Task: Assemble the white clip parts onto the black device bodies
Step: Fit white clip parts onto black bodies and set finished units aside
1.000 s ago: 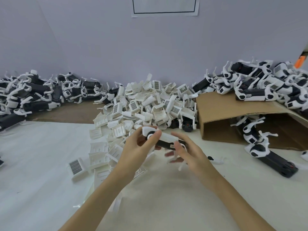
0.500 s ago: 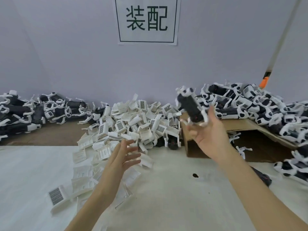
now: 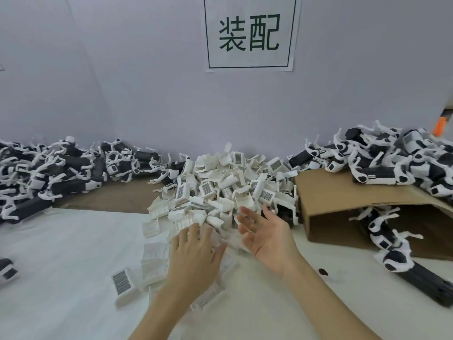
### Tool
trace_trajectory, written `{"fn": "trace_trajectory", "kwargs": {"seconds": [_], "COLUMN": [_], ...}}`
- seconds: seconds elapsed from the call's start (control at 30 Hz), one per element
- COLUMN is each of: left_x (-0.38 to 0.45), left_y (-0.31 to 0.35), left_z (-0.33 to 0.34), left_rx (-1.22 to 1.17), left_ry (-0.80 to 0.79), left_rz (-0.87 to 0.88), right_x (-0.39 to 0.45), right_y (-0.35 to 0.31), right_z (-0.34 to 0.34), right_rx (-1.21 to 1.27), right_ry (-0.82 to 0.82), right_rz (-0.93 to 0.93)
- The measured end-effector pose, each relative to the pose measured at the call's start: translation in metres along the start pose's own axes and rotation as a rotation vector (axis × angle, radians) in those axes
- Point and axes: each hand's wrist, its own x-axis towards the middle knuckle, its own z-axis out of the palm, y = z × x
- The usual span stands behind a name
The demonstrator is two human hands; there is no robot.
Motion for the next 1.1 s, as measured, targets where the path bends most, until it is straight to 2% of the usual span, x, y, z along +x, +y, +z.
{"fn": "trace_trajectory", "kwargs": {"seconds": [0.07,0.13,0.2,0.27,0.4,0.5,0.6,0.8,0.9,1.0,1.1], "left_x": [0.009,0.023,0.048,0.086,0.178,0.233,0.273,0.287,0.269,0.237,0.202], "left_y": [-0.009,-0.018,-0.031,-0.047,-0.088,-0.118,-0.138,-0.144,-0.142,-0.148,-0.155], "left_z": [-0.001,-0.011,-0.023,-0.031,-0.027,-0.015,-0.008,0.008,0.005,-0.008,-0.023], "left_rx": [-0.239,-0.524,-0.668,-0.647,-0.420,-0.167,-0.059,-0.023,-0.151,-0.400,-0.519], "left_ry": [-0.044,0.071,0.192,0.228,0.229,0.112,0.020,0.194,0.211,0.173,0.118], "left_rz": [-0.061,-0.115,-0.159,-0.189,-0.262,-0.242,-0.153,-0.099,-0.122,-0.151,-0.203], "right_x": [0.018,0.031,0.040,0.047,0.056,0.058,0.061,0.069,0.070,0.068,0.062], "right_y": [0.004,0.005,0.006,0.007,0.008,0.008,0.010,0.009,0.008,0.007,0.007], "right_z": [0.001,-0.001,-0.008,-0.015,-0.020,-0.020,-0.021,-0.027,-0.028,-0.028,-0.024], "right_rx": [0.050,0.121,0.184,0.199,0.199,0.228,0.189,0.096,0.103,0.106,0.118], "right_ry": [-0.055,-0.149,-0.233,-0.285,-0.362,-0.357,-0.377,-0.372,-0.375,-0.363,-0.312], "right_rz": [0.041,0.106,0.166,0.202,0.214,0.205,0.200,0.170,0.175,0.173,0.167]}}
